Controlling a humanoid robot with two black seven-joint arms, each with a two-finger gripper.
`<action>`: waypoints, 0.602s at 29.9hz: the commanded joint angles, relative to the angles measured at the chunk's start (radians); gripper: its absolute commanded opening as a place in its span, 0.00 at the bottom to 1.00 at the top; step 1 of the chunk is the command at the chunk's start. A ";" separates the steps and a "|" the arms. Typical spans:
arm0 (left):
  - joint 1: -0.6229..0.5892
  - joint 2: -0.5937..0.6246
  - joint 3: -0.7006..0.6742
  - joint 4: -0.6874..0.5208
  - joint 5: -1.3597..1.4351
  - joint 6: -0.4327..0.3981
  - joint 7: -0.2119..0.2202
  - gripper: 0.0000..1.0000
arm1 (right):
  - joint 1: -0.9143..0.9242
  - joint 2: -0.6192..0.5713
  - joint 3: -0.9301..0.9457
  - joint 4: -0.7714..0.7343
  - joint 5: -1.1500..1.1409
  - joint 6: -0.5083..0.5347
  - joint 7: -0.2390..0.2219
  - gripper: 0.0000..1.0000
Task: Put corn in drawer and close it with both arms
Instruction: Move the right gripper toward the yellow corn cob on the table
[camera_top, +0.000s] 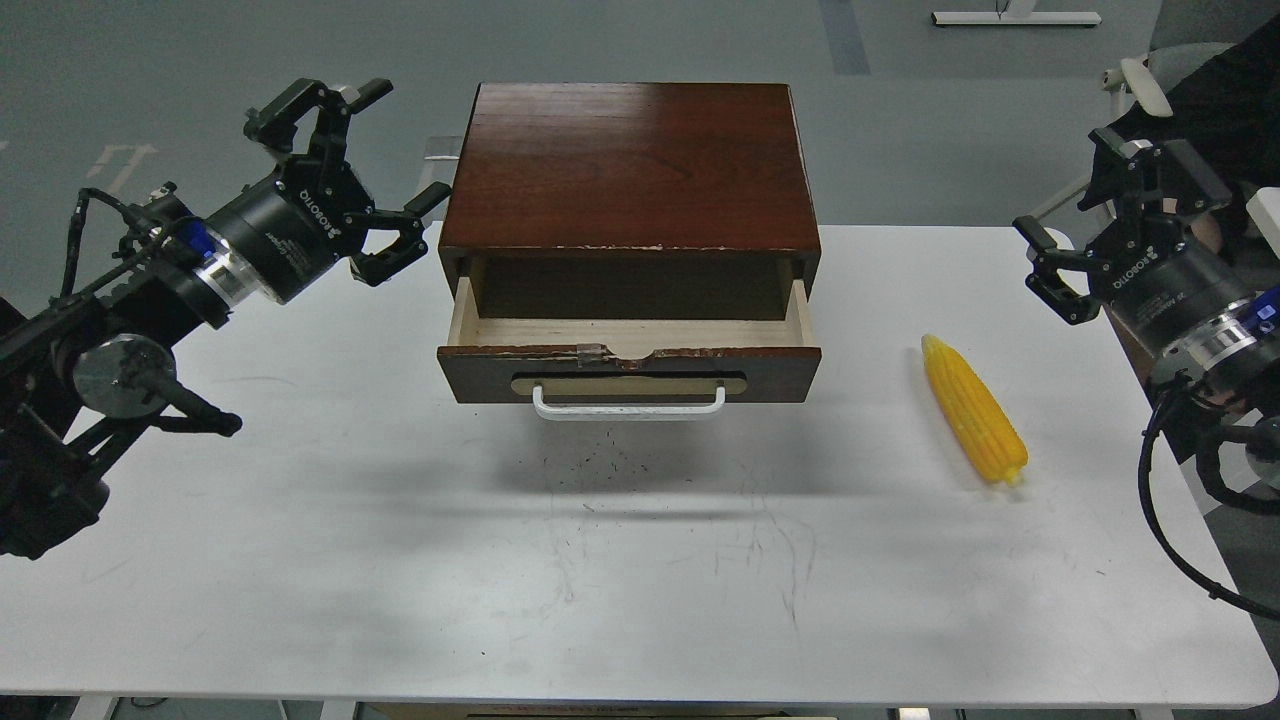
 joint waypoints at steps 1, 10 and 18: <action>0.004 0.000 -0.001 0.001 0.000 0.000 0.000 0.99 | 0.001 0.000 -0.002 -0.001 -0.020 0.000 0.000 1.00; 0.002 0.000 -0.003 -0.001 0.000 0.000 -0.002 0.99 | 0.022 -0.033 -0.003 -0.004 -0.167 0.000 -0.001 1.00; -0.007 0.007 -0.008 -0.008 0.000 0.000 -0.006 0.99 | 0.096 -0.125 -0.006 -0.003 -0.425 0.000 -0.001 1.00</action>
